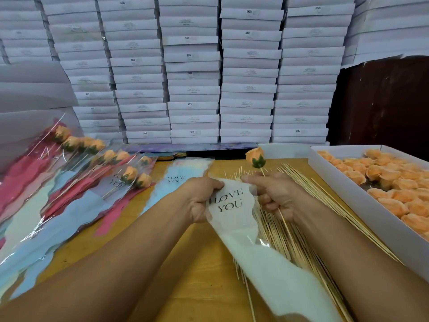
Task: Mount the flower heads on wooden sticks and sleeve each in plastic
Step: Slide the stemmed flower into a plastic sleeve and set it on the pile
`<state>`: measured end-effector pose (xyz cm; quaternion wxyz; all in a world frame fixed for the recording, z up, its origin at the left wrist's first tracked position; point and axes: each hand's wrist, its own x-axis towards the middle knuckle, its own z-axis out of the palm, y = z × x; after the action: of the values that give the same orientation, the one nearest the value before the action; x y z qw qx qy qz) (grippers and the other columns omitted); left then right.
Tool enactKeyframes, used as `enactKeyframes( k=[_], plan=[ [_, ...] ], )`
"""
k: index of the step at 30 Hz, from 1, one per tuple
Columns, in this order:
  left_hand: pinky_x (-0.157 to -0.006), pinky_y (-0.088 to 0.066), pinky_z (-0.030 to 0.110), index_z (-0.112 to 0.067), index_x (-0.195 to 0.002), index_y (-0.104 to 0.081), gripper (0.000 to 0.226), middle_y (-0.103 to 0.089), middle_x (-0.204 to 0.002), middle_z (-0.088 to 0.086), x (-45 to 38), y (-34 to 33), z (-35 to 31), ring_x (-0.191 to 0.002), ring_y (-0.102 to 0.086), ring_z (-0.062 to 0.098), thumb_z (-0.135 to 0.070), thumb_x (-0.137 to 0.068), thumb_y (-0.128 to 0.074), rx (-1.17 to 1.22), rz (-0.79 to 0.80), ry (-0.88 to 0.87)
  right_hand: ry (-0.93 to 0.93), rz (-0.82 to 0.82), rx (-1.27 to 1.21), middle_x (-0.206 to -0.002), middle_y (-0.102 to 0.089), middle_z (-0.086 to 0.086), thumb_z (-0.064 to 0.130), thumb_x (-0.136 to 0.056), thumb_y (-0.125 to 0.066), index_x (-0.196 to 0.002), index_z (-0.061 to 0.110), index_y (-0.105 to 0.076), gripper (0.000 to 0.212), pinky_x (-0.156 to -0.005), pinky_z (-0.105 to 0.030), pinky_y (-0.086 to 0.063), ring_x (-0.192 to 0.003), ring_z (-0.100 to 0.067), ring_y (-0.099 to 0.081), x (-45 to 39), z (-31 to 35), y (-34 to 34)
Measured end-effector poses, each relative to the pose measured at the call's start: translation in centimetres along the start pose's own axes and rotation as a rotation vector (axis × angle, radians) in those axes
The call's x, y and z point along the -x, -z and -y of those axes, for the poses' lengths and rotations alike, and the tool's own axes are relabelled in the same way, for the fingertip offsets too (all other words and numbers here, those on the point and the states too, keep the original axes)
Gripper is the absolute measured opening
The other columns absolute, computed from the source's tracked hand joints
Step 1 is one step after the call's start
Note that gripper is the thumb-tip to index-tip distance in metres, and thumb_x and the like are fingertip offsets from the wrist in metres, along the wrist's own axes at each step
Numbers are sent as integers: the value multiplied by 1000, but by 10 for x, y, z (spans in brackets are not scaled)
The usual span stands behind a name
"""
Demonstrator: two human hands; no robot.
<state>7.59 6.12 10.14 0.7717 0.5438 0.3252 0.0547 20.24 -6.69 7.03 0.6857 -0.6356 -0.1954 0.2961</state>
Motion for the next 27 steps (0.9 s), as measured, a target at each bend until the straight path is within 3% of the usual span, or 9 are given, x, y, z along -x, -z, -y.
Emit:
enactKeyframes(
  k=[5, 10, 13, 15, 17, 18, 20, 23, 27],
  plan=[
    [-71, -56, 50, 4, -99, -50, 12, -70, -95, 22, -4, 6, 4, -79, -69, 35, -7, -103, -48, 0, 16, 33, -16, -38, -37, -73, -69, -10, 4, -82, -80, -107, 13, -51, 39, -28, -17, -24, -36, -5, -36, -2, -1, 3],
    [-70, -62, 47, 2, -100, -55, 24, -72, -88, 17, -13, 9, 9, -77, -73, 33, -14, -91, -70, -76, 22, -41, -21, -25, 28, -67, -63, -7, -10, -80, -75, -112, 11, -51, 45, -29, -18, -26, -37, -7, -39, 0, -1, 4],
    [-99, -49, 60, 0, -105, -59, 34, -61, -104, 21, -23, 16, 14, -95, -64, 35, -11, -81, -81, -110, -40, -224, -41, 17, 61, -67, -61, -6, -9, -80, -75, -113, 10, -51, 45, -30, -18, -26, -37, -7, -40, 0, -1, 4],
    [-90, -55, 54, -2, -110, -59, 37, -66, -96, 21, -28, 22, 19, -83, -63, 30, -4, -80, -80, -100, -30, -307, -53, 29, 78, -67, -63, -6, -9, -79, -77, -115, 9, -51, 48, -30, -19, -27, -38, -7, -40, -1, -3, 3],
    [-51, -58, 33, -6, -114, -57, 40, -70, -75, 15, -28, 26, 22, -57, -65, 21, 3, -80, -77, -69, -2, -373, -59, 27, 92, -72, -64, -8, -7, -77, -79, -118, 9, -51, 52, -29, -19, -26, -38, -7, -39, -1, -4, 1],
    [-46, -53, 27, -9, -116, -57, 42, -69, -68, 16, -28, 28, 24, -51, -64, 19, 6, -82, -75, -71, 7, -407, -60, 22, 97, -74, -65, -9, -7, -77, -80, -118, 8, -51, 52, -29, -19, -26, -38, -6, -39, -2, -5, 1],
    [-56, -60, 36, -15, -121, -57, 45, -69, -78, 28, -31, 33, 29, -61, -67, 25, 6, -85, -72, -99, 27, -470, -63, 12, 102, -76, -65, -9, -5, -77, -80, -118, 9, -51, 52, -29, -18, -26, -38, -6, -39, -2, -6, 0],
    [-51, -56, 29, -19, -122, -59, 36, -71, -74, 16, -33, 39, 37, -59, -67, 21, 1, -93, -65, -225, 63, -539, -78, 21, 100, -73, -68, -7, 6, -81, -82, -112, 8, -56, 41, -29, -18, -26, -38, -6, -39, -2, -7, 0],
    [-79, -60, 48, -32, -112, -65, 29, -73, -95, 22, -32, 46, 40, -85, -72, 34, -7, -99, -59, -330, 86, -574, -128, 21, 75, -76, -75, -9, 25, -97, -66, -106, 5, -64, 22, -28, -17, -26, -38, -5, -39, -4, -6, 1]
  ],
)
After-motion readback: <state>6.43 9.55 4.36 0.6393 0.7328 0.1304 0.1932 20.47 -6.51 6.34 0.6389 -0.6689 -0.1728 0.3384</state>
